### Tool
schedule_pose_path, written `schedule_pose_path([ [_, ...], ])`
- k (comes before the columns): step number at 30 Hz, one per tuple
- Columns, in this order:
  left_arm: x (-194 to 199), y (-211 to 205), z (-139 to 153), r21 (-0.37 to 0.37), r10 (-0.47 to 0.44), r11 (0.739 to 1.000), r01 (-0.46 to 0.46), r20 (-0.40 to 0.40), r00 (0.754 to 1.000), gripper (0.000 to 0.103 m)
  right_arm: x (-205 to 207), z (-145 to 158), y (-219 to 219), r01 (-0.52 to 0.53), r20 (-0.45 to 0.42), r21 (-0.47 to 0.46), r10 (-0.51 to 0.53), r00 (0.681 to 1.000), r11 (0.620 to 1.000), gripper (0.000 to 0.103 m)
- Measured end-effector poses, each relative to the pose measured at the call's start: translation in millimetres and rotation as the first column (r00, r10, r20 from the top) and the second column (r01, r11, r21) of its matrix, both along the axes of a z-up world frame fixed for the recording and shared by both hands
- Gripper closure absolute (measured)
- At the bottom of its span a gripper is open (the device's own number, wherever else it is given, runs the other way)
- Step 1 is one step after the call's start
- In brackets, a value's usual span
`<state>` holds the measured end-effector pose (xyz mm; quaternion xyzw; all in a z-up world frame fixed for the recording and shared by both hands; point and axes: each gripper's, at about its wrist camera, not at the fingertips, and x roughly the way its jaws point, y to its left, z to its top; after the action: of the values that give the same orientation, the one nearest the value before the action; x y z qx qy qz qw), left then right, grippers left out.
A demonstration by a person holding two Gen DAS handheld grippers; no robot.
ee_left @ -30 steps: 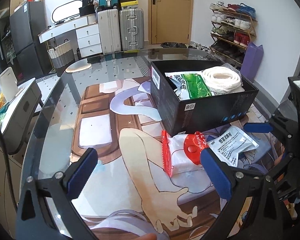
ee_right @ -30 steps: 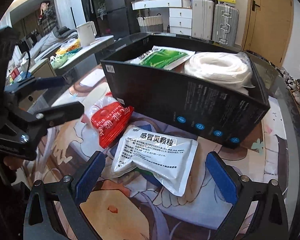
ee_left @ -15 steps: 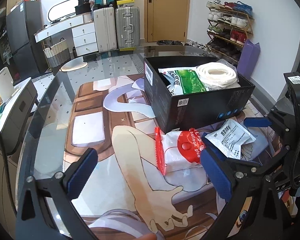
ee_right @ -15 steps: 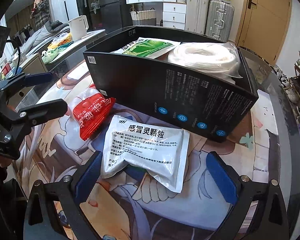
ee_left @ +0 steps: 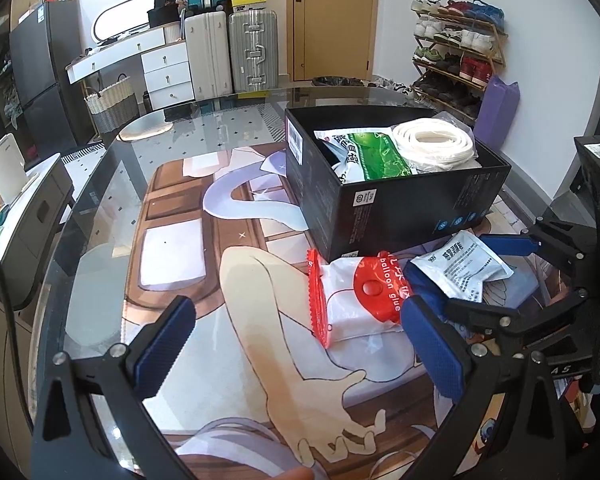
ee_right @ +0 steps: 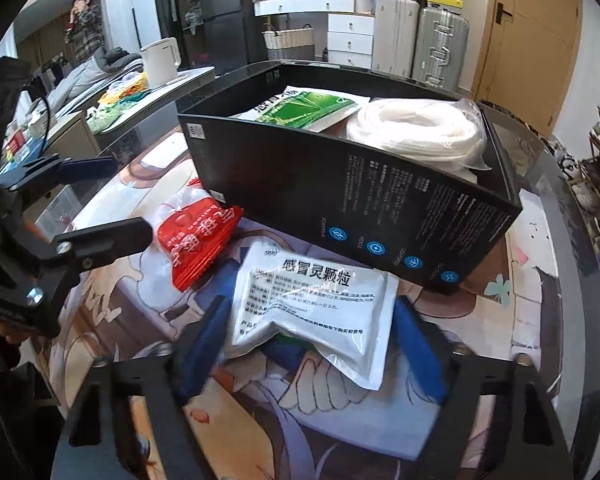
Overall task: Organize soft objects
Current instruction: 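Grasp the white medicine packet with the right gripper while the left gripper approaches the red balloon glue bag, then grasp the red balloon glue bag with the left gripper while the right gripper holds the white packet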
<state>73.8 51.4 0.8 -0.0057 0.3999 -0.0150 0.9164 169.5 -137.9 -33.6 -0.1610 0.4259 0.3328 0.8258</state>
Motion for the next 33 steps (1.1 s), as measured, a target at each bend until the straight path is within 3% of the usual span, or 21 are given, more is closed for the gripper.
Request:
schedule_pose_path([
  [7,1.3,-5.9,-1.2,-0.067,-0.04,0.997,0.038,-0.017,0.999,0.0,-3.0,0.9,-20.1,-0.031,-0.003,-0.005,0.031,1.0,1.0,0.039],
  [19,18.6,-28.9,-21.1,-0.041,-0.041,0.998,0.037,-0.095,0.995,0.0,-10.7,11.2,-41.3,-0.073,0.03,-0.022,0.074,0.997,0.997,0.039],
  [27,18.1,-29.3,-24.6,-0.027,-0.022,0.999,0.019,-0.101,0.995,0.001,-10.2,15.6,-46.9,-0.068,0.036,-0.017,0.069,0.997,0.998,0.039],
  [33,15.1,-35.7,-23.0,0.007,-0.06,0.998,0.061,-0.083,0.995,0.019,-14.0,20.5,-47.5,-0.069,0.049,-0.015,0.07,0.996,0.997,0.039],
])
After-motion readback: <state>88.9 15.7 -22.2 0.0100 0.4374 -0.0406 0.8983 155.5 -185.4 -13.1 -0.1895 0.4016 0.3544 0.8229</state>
